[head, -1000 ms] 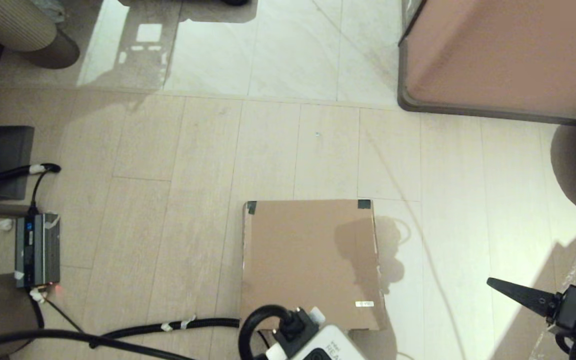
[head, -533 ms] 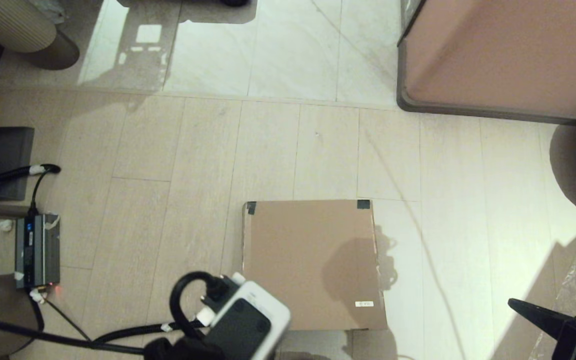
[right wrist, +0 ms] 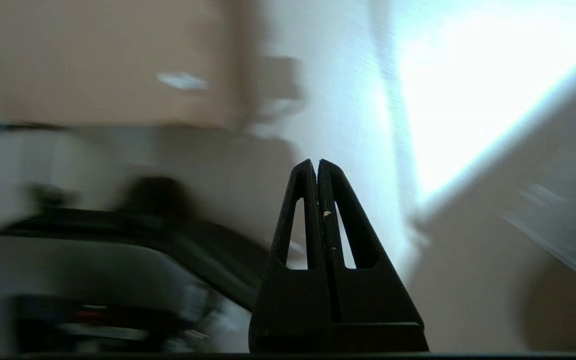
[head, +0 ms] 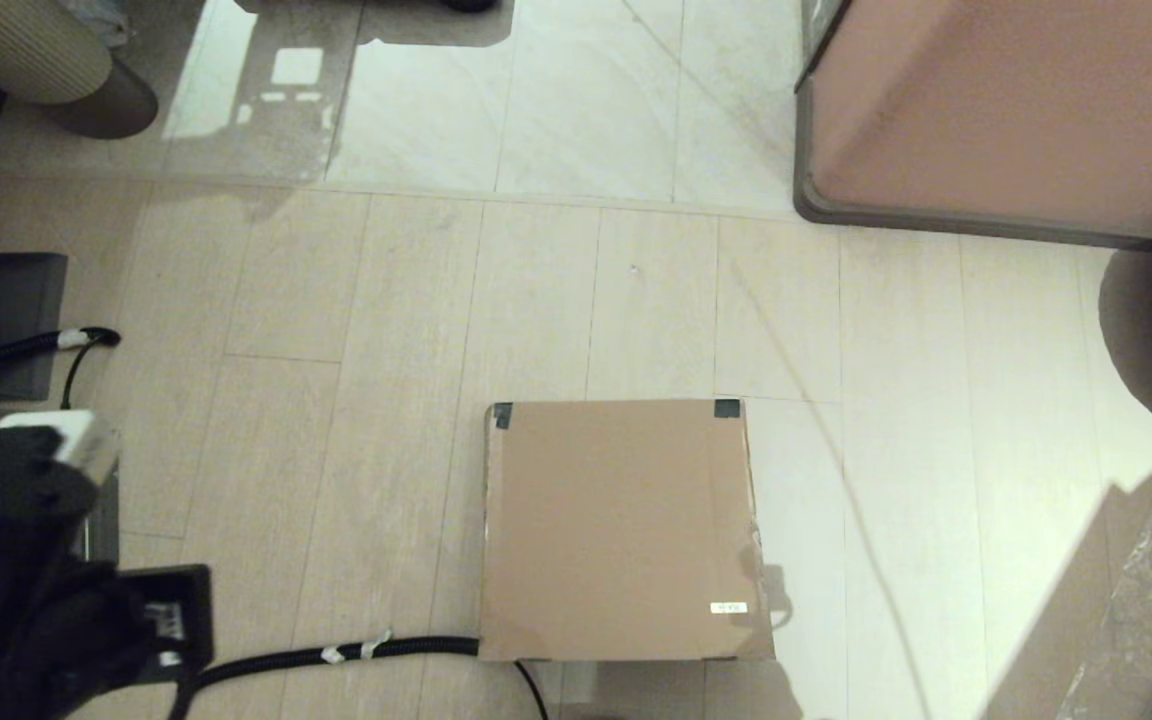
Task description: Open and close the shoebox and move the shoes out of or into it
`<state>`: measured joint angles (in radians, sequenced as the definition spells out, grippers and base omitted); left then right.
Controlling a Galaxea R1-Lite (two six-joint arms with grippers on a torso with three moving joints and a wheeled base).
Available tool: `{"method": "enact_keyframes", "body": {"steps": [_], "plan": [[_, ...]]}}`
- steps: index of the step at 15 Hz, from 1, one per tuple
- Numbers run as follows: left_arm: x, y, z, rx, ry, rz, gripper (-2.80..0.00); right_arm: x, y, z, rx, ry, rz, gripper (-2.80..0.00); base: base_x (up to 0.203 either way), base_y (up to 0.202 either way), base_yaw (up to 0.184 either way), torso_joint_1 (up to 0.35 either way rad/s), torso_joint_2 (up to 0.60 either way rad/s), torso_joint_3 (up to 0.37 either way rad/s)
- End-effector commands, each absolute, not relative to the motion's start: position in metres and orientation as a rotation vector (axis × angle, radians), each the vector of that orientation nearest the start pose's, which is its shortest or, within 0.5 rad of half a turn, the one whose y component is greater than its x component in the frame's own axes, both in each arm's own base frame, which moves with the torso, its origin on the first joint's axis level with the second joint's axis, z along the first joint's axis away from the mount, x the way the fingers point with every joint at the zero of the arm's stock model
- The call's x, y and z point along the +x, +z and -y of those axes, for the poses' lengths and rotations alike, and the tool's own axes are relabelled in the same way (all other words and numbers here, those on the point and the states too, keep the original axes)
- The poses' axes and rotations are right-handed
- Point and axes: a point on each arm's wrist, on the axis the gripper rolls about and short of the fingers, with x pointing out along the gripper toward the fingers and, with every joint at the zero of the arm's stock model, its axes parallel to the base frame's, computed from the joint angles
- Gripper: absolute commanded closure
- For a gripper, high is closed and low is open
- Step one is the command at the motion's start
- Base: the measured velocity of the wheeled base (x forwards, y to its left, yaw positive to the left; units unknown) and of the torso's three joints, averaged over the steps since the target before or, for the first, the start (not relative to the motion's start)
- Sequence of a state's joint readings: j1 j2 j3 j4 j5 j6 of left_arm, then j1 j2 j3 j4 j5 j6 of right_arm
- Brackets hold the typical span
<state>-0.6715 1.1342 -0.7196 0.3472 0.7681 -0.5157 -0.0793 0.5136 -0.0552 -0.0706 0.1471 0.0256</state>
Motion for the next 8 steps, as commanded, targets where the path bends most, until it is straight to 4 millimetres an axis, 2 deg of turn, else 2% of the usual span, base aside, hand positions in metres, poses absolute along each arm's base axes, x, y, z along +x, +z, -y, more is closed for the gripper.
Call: {"method": "enact_keyframes", "body": {"steps": [1,3,5,8], "plan": [[0.079,0.198,0.033,-0.089,0.331,-0.481,0.0,0.003,0.08,0.0,-0.036,-0.061,-0.372,0.0,0.0,0.0,0.0,0.0,0.0,0.0],[0.057,0.163,0.016,-0.046,0.399,-0.539,0.0,0.001,0.08,-0.001,-0.057,0.047,-0.351,0.0,0.0,0.0,0.0,0.0,0.0,0.0],[0.046,0.139,0.006,0.005,0.49,-0.6,0.0,-0.002,0.079,-0.001,-0.08,0.158,-0.308,0.0,0.0,0.0,0.0,0.0,0.0,0.0],[0.028,0.122,-0.009,-0.013,0.706,-0.655,0.0,-0.003,0.08,0.0,-0.082,0.21,-0.3,0.0,0.0,0.0,0.0,0.0,0.0,0.0]]}}
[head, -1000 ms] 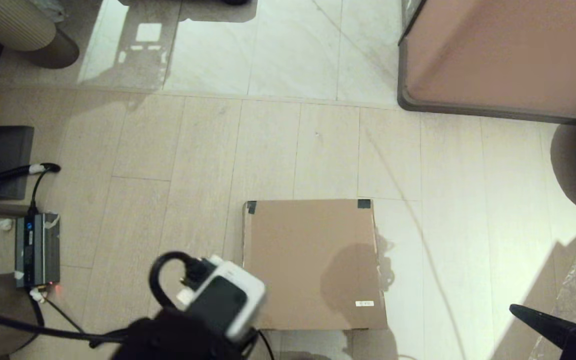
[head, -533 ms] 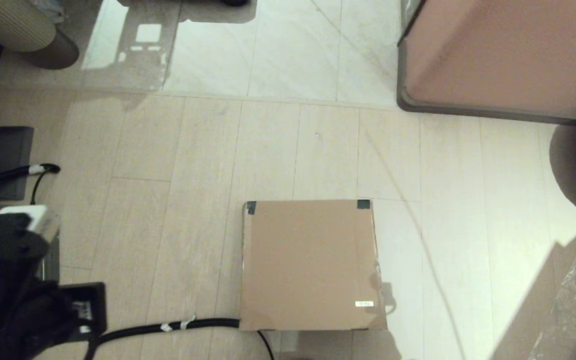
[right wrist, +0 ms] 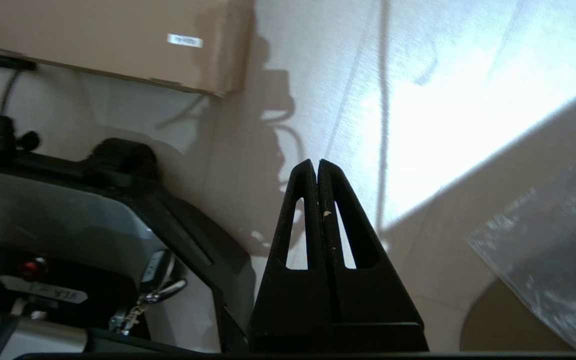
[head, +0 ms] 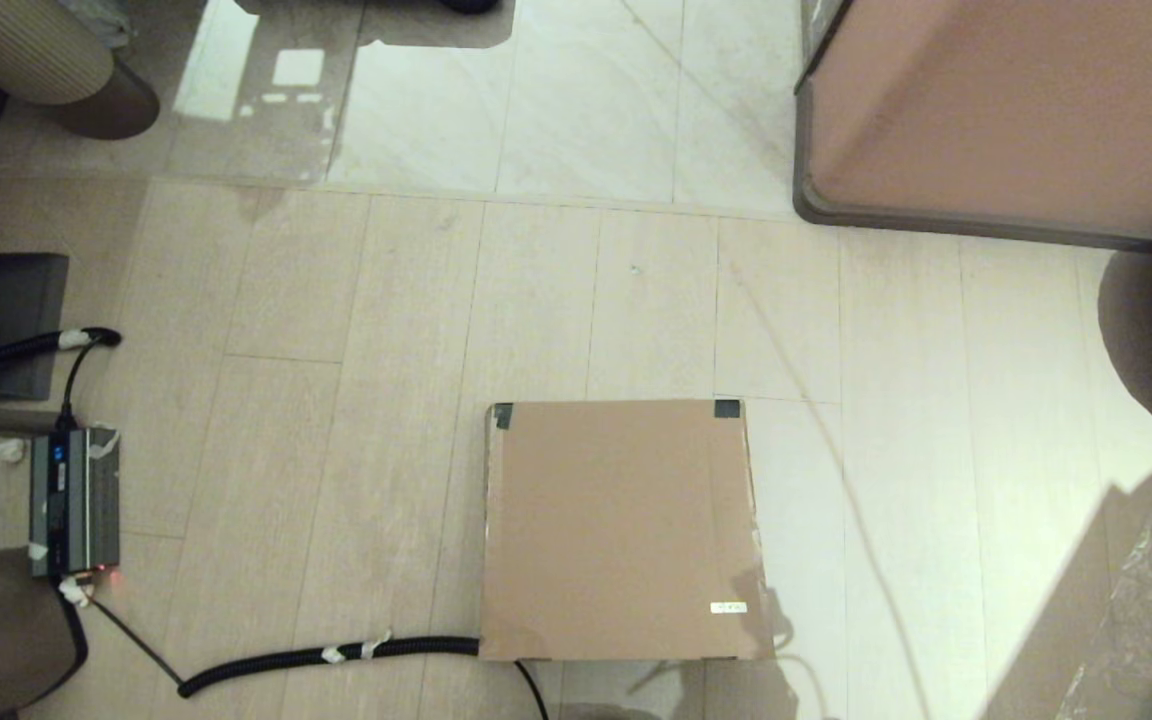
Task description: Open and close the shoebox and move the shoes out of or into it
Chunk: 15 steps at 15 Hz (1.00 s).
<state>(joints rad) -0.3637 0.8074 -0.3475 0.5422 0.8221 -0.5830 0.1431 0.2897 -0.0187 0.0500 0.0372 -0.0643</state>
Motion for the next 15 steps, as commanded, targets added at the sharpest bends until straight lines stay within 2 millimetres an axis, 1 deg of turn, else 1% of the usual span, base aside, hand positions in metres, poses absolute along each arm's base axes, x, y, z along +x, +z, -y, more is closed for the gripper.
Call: {"method": "enact_keyframes", "body": {"steps": [1,2,3,4,6,7,8,9,11,12,13,14,15], "plan": [[0.022,0.118,-0.013,-0.046,0.795,-0.649,0.0,-0.003,0.079,0.0,-0.082,0.214,-0.303,0.0,0.0,0.0,0.0,0.0,0.0,0.0],[0.014,0.114,-0.015,-0.084,0.862,-0.621,0.0,-0.003,0.079,0.0,-0.082,0.221,-0.306,0.0,0.0,0.0,0.0,0.0,0.0,0.0],[0.004,0.112,-0.016,-0.12,0.891,-0.569,0.0,-0.003,0.08,0.0,-0.082,0.236,-0.305,0.0,0.0,0.0,0.0,0.0,0.0,0.0],[-0.006,0.11,-0.017,-0.138,0.873,-0.505,0.0,-0.003,0.079,0.0,-0.082,0.245,-0.302,0.0,0.0,0.0,0.0,0.0,0.0,0.0],[-0.021,0.106,-0.019,-0.151,0.761,-0.367,0.0,-0.003,0.079,0.0,-0.05,0.24,-0.304,0.0,0.0,0.0,0.0,0.0,0.0,0.0],[-0.022,0.107,-0.018,-0.137,0.683,-0.315,0.0,-0.003,0.079,0.0,-0.048,0.239,-0.304,0.0,0.0,0.0,0.0,0.0,0.0,0.0],[-0.018,0.11,-0.017,-0.064,0.575,-0.286,0.0,-0.003,0.079,0.0,-0.051,0.24,-0.303,0.0,0.0,0.0,0.0,0.0,0.0,0.0],[-0.012,0.109,-0.014,0.012,0.407,-0.281,0.0,-0.003,0.079,0.0,-0.051,0.241,-0.303,0.0,0.0,0.0,0.0,0.0,0.0,0.0],[-0.004,0.097,-0.006,0.071,0.08,-0.269,0.0,-0.003,0.079,0.0,-0.05,0.241,-0.303,0.0,0.0,0.0,0.0,0.0,0.0,0.0],[-0.003,0.093,-0.004,0.092,-0.03,-0.272,0.0,-0.003,0.079,0.0,-0.052,0.241,-0.303,0.0,0.0,0.0,0.0,0.0,0.0,0.0],[-0.003,0.091,-0.002,0.1,-0.115,-0.294,0.0,-0.003,0.079,0.0,-0.054,0.24,-0.302,0.0,0.0,0.0,0.0,0.0,0.0,0.0],[-0.005,0.086,-0.001,0.104,-0.164,-0.34,0.0,-0.003,0.079,0.0,-0.054,0.241,-0.304,0.0,0.0,0.0,0.0,0.0,0.0,0.0],[-0.005,0.083,-0.001,0.105,-0.169,-0.36,0.0,-0.003,0.079,0.0,-0.056,0.251,-0.304,0.0,0.0,0.0,0.0,0.0,0.0,0.0]]}}
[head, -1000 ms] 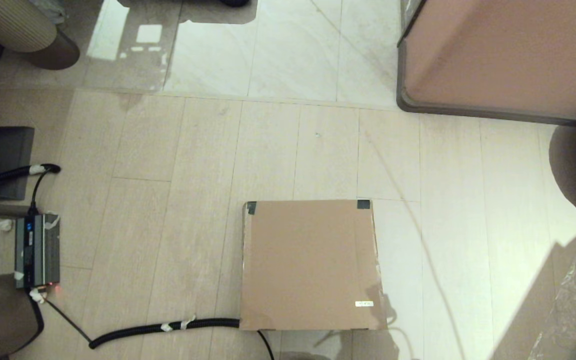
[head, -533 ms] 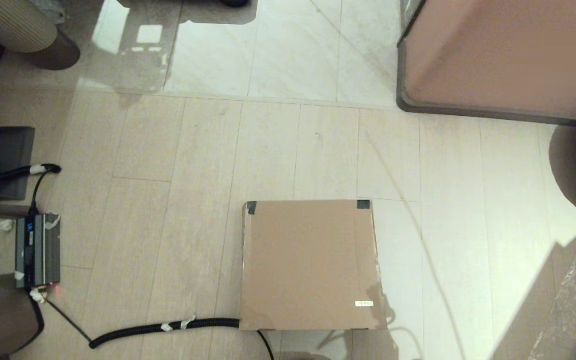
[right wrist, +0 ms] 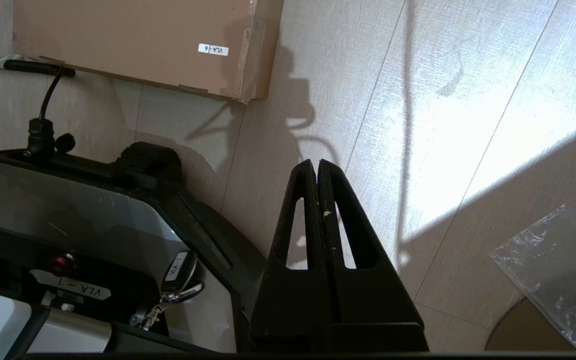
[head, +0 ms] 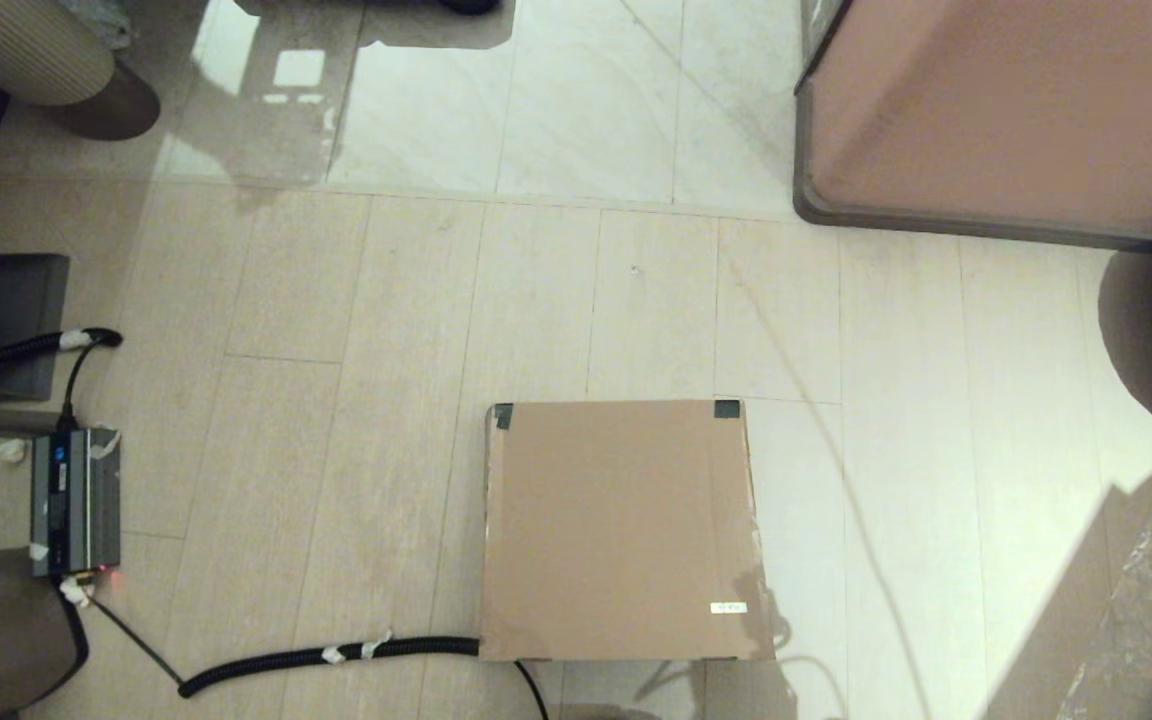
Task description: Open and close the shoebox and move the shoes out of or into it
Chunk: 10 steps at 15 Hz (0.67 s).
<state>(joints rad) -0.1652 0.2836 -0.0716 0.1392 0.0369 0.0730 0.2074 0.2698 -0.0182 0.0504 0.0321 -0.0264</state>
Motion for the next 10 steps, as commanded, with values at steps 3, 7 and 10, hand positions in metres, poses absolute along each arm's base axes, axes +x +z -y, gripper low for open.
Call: {"method": "enact_keyframes", "body": {"steps": [3,7,10], "plan": [[-0.0059,0.0831,-0.0002,0.084,-0.024,-0.367,0.0,-0.003,0.0794,0.0002,-0.036,0.23,-0.305,0.0,0.0,0.0,0.0,0.0,0.0,0.0],[-0.0034,0.08,0.0006,0.072,0.041,-0.322,0.0,-0.0027,0.0797,0.0009,0.041,0.053,-0.311,0.0,0.0,0.0,0.0,0.0,0.0,0.0],[-0.0097,0.0795,0.0012,0.126,-0.069,-0.204,0.0,-0.0091,0.079,0.0006,-0.001,0.004,-0.231,0.0,0.0,0.0,0.0,0.0,0.0,0.0]]}}
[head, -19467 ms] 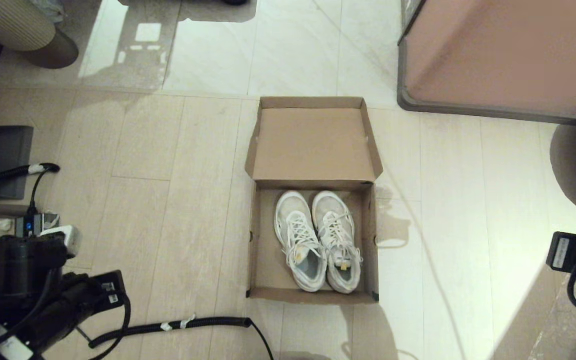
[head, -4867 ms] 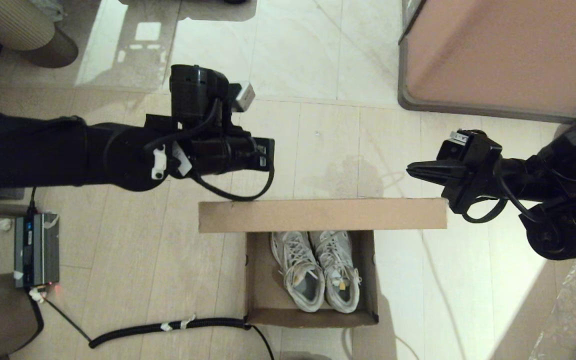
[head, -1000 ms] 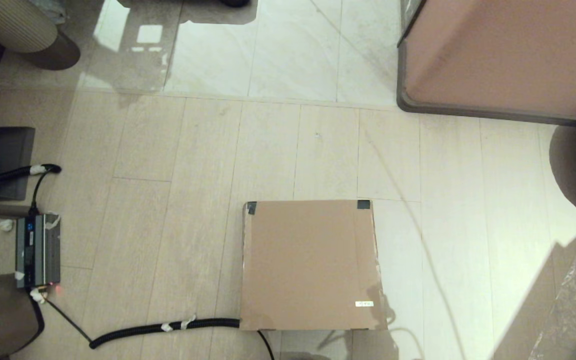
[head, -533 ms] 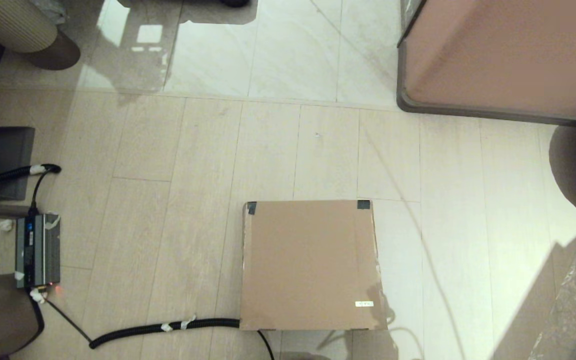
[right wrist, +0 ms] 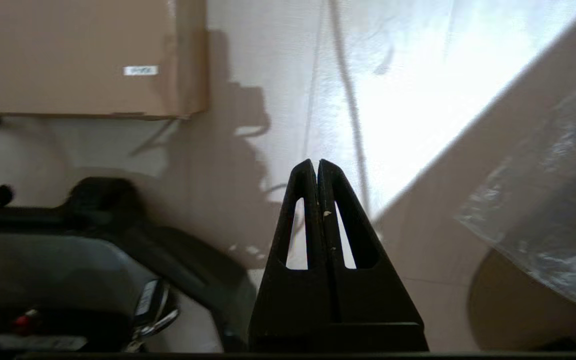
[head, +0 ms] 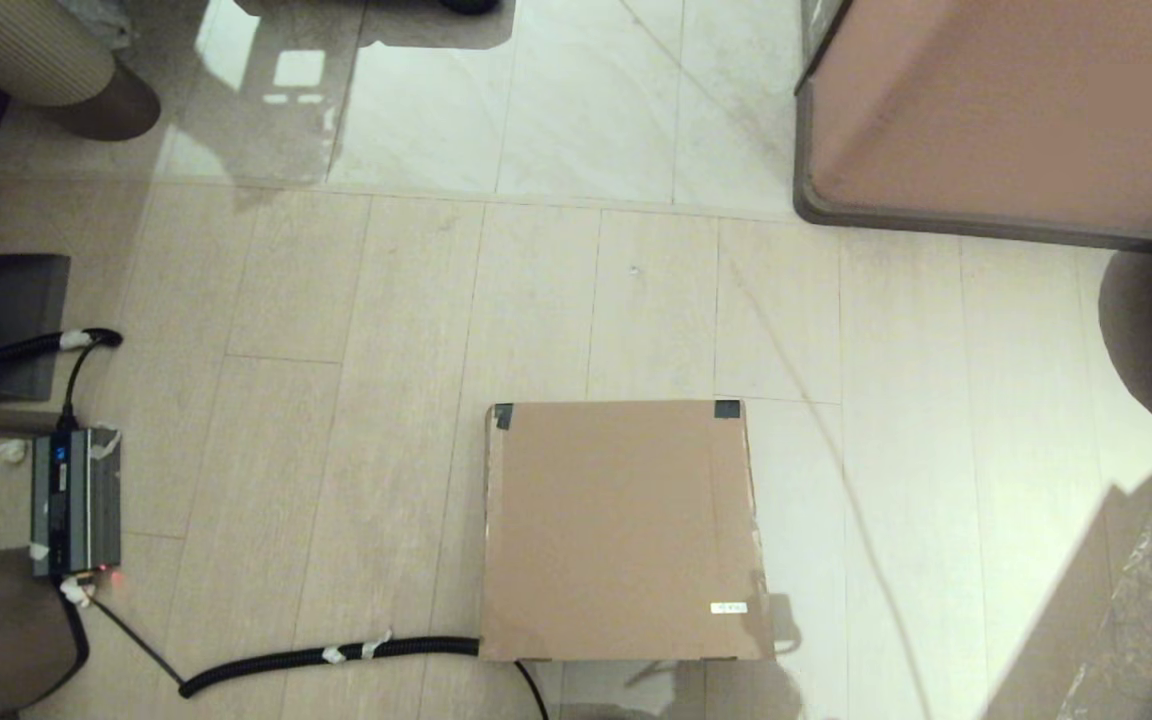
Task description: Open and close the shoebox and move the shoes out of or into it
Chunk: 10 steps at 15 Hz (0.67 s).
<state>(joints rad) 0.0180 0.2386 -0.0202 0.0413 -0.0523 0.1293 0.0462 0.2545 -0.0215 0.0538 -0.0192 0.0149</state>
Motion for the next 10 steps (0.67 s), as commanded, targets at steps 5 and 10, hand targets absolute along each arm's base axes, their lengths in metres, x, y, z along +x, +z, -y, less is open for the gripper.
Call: {"method": "enact_keyframes", "body": {"steps": [5,10], "plan": [[-0.023,0.075,0.0,0.095,-0.018,-0.005,0.0,-0.023,0.075,0.001,-0.011,0.003,-0.017,0.0,0.0,0.0,0.0,0.0,0.0,0.0],[-0.023,0.076,0.0,0.009,-0.008,0.003,0.0,-0.023,0.076,0.0,-0.02,0.005,0.003,0.0,0.0,0.0,0.0,0.0,0.0,0.0]]}}
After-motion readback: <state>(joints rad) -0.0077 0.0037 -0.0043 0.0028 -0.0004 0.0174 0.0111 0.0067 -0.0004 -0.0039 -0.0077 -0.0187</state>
